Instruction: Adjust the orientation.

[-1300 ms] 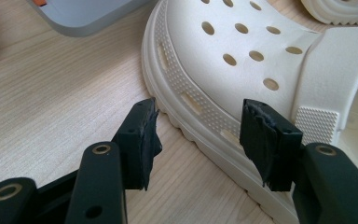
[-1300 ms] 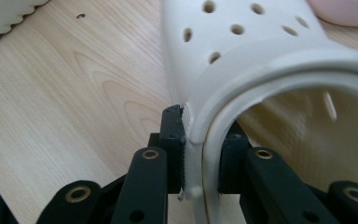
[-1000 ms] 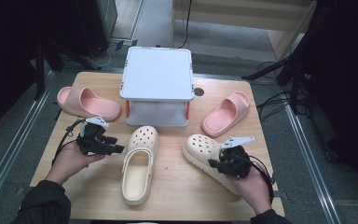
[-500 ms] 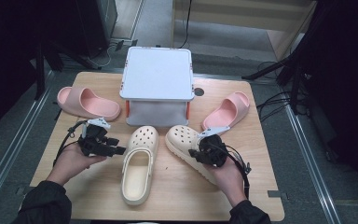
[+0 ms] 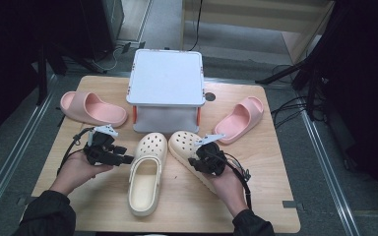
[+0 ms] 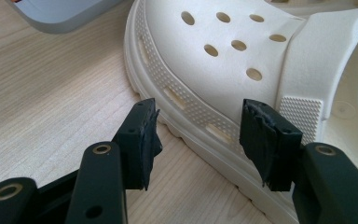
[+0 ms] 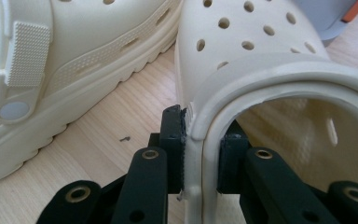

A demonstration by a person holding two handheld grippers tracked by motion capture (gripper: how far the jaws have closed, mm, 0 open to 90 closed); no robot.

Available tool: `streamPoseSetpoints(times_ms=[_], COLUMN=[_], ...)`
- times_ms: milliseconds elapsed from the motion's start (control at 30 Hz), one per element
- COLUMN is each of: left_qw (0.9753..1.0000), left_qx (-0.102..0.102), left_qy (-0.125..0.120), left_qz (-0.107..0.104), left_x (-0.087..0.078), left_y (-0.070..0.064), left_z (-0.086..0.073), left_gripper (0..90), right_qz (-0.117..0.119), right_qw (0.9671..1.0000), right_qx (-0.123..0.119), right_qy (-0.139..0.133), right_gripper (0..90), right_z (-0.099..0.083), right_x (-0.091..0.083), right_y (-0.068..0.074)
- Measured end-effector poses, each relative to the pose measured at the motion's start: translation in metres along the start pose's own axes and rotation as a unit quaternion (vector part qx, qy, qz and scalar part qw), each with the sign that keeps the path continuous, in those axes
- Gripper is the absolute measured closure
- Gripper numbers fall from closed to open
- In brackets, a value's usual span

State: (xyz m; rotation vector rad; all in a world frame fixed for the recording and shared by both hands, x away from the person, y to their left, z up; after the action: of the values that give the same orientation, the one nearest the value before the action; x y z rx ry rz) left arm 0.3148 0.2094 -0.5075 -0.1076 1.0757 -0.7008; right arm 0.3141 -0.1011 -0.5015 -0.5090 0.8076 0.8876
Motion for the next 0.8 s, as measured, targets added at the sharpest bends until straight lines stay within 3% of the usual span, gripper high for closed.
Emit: streamPoseSetpoints(times_ms=[100,167,233,367,400,500,567,600,667,700,733,800], left_qw=[1.0,1.0,1.0,1.0,1.0,1.0,1.0,1.0,1.0,1.0,1.0,0.9999], left_qx=[0.002,0.002,0.001,0.003,0.0,-0.001,0.0,-0.001,0.0,0.0,0.001,-0.002], left_qy=[0.001,0.001,0.001,0.001,-0.003,-0.004,-0.005,-0.004,-0.003,-0.003,-0.003,-0.006], left_qz=[0.0,0.0,0.001,0.003,0.003,0.004,0.005,0.005,0.007,0.007,0.009,0.009], left_x=[0.0,0.001,0.0,-0.001,-0.001,-0.001,-0.001,-0.001,0.001,0.001,0.001,0.001], left_y=[0.0,0.0,0.0,0.002,0.002,0.002,0.002,0.001,0.001,0.001,0.001,0.001], left_z=[0.0,0.0,0.0,-0.001,-0.001,-0.001,-0.002,-0.002,-0.004,-0.004,-0.005,-0.006], left_gripper=[45.8,45.7,45.7,45.7,45.7,45.8,45.8,45.8,45.9,45.9,45.9,45.9], right_qz=[0.004,0.018,0.024,0.039,0.039,0.026,0.003,0.003,-0.019,-0.019,-0.034,-0.04], right_qw=[1.0,0.9997,0.9995,0.9988,0.9987,0.9991,0.9993,0.9993,0.999,0.999,0.9985,0.9982], right_qx=[0.004,0.005,0.002,-0.001,0.003,0.001,0.004,0.004,0.013,0.013,0.02,0.028], right_qy=[0.001,-0.015,-0.022,-0.029,-0.033,-0.034,-0.036,-0.036,-0.038,-0.038,-0.038,-0.036], right_gripper=[76.0,66.3,64.6,66.0,76.1,82.2,83.8,83.8,83.9,83.9,84.0,83.9], right_z=[-0.001,-0.002,-0.002,-0.005,-0.007,-0.01,-0.016,-0.016,-0.025,-0.025,-0.03,-0.034], right_x=[0.002,0.0,-0.002,-0.02,-0.031,-0.043,-0.054,-0.054,-0.055,-0.055,-0.052,-0.049], right_y=[0.001,-0.001,-0.002,-0.004,-0.007,-0.013,-0.027,-0.027,-0.044,-0.044,-0.058,-0.067])
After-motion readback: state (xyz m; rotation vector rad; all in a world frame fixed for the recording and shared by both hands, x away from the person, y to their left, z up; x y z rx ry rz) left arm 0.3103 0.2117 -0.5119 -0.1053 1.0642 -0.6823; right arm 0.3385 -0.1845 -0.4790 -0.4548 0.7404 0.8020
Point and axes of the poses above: each handheld gripper's, and its own axes: x roughly forward along the jaws, z roughly out of its top, y roughly to its left, the point moved 3 cm from there along x, roughly forward along the jaws, and after that the axes turned 15 degrees about -x, right-handed, at the moved point
